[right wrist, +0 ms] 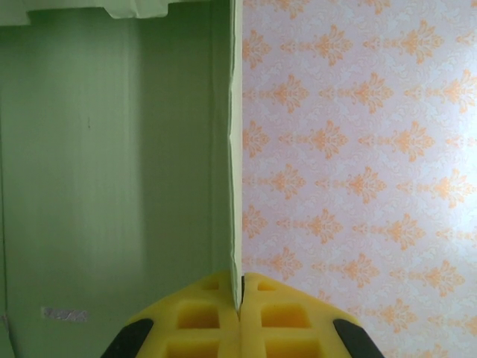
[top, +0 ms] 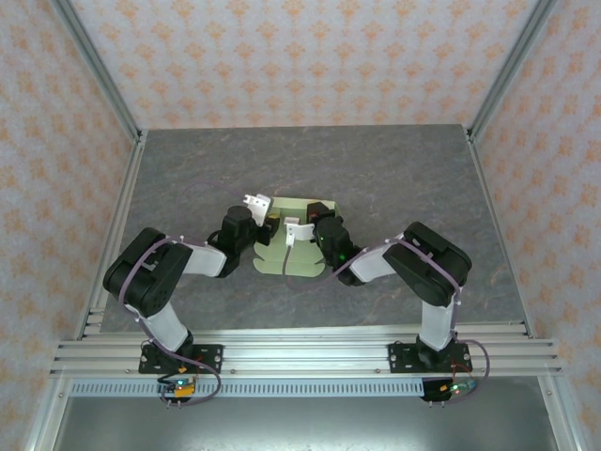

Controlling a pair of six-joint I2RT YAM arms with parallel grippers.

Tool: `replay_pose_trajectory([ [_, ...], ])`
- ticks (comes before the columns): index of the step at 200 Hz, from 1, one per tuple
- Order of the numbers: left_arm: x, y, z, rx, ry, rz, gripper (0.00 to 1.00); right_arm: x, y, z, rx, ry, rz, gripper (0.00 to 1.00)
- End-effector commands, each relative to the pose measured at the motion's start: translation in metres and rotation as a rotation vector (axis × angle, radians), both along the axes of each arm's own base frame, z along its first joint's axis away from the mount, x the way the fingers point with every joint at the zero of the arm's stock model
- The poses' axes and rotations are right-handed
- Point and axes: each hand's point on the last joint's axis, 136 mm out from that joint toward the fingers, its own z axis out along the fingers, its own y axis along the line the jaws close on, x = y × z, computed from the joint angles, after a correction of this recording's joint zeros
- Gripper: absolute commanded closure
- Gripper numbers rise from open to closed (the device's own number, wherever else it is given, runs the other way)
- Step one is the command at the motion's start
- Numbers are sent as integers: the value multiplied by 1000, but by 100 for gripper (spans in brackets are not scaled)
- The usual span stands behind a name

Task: Fold the paper box

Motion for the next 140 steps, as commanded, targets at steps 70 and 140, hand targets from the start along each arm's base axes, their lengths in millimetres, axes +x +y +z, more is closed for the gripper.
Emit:
replay_pose_trajectory([
  [70, 9, -11, 2, -4, -40, -13, 87, -23, 6, -13, -47, 3, 24, 94],
  [140, 5, -10, -2, -9, -19, -10, 94, -47, 0, 40, 222, 177, 43, 46],
])
